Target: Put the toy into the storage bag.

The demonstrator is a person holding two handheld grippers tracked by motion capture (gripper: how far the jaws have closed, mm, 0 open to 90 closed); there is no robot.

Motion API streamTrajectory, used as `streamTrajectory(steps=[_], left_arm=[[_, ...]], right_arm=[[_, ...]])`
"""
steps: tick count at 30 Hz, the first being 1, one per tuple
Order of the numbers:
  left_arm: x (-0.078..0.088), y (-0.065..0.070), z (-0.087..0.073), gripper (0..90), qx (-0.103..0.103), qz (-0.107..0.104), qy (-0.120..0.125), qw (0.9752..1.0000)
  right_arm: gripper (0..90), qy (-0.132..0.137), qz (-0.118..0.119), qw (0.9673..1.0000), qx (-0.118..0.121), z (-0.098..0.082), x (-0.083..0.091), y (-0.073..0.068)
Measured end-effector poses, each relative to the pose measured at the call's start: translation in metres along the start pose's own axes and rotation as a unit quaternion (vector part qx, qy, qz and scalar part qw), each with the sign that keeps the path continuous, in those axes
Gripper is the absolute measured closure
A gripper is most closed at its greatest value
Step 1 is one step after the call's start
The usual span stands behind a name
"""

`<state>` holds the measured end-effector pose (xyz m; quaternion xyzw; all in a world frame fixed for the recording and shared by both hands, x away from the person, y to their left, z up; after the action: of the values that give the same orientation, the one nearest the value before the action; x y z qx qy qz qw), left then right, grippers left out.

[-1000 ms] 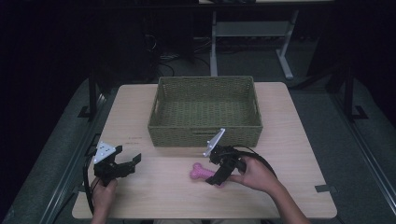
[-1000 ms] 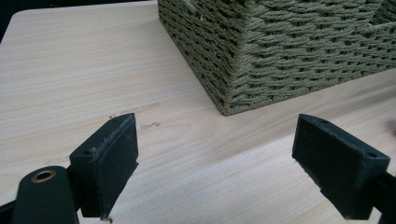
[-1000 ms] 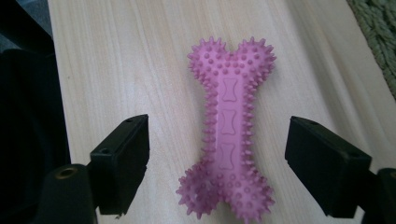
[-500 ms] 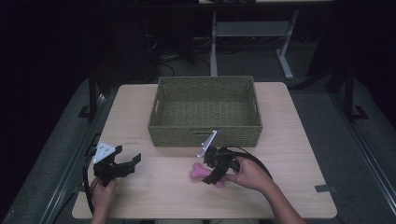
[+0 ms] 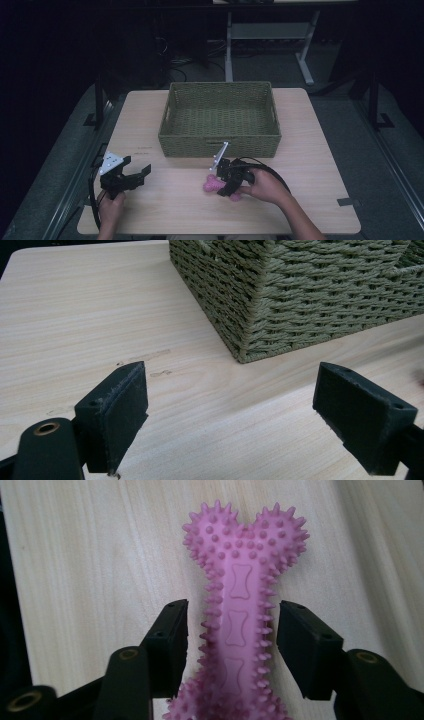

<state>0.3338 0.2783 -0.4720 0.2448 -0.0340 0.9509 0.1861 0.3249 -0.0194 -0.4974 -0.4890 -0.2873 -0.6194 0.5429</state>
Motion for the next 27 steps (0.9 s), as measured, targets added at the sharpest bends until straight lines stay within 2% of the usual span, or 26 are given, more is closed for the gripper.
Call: streamTrajectory(steps=[8,12,21,27], left_arm=[[0.001,-0.001,0.000,13.9,0.004,-0.001,0.001,1.0000],[0.001,-0.001,0.000,13.9,0.006,-0.002,0.002,1.0000],[0.001,-0.003,0.000,13.9,0.010,-0.004,0.002,0.9999],[0.002,-0.003,0.000,13.9,0.011,-0.002,0.003,0.9999]], right_arm=[[52.4,-0.019,-0.022,0.9993,0.022,-0.001,-0.006,0.000],[54.5,-0.018,-0.028,0.9990,0.032,0.000,-0.007,-0.001],[57.6,-0.019,-0.025,0.9989,0.035,-0.004,-0.003,0.000],[58.0,-0.008,-0.012,0.9994,0.033,-0.008,0.006,0.002]])
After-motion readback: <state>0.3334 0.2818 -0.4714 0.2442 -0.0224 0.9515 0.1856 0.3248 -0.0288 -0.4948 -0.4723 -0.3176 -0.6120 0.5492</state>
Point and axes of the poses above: each handheld gripper's, and its own axes: x roughly backward along the jaws, z roughly out of its top, y roughly to its right, the point moved 7 cm from there along -x, roughly forward along the jaws, and after that the axes turned 4 degrees about z, right-handed, at the moved point
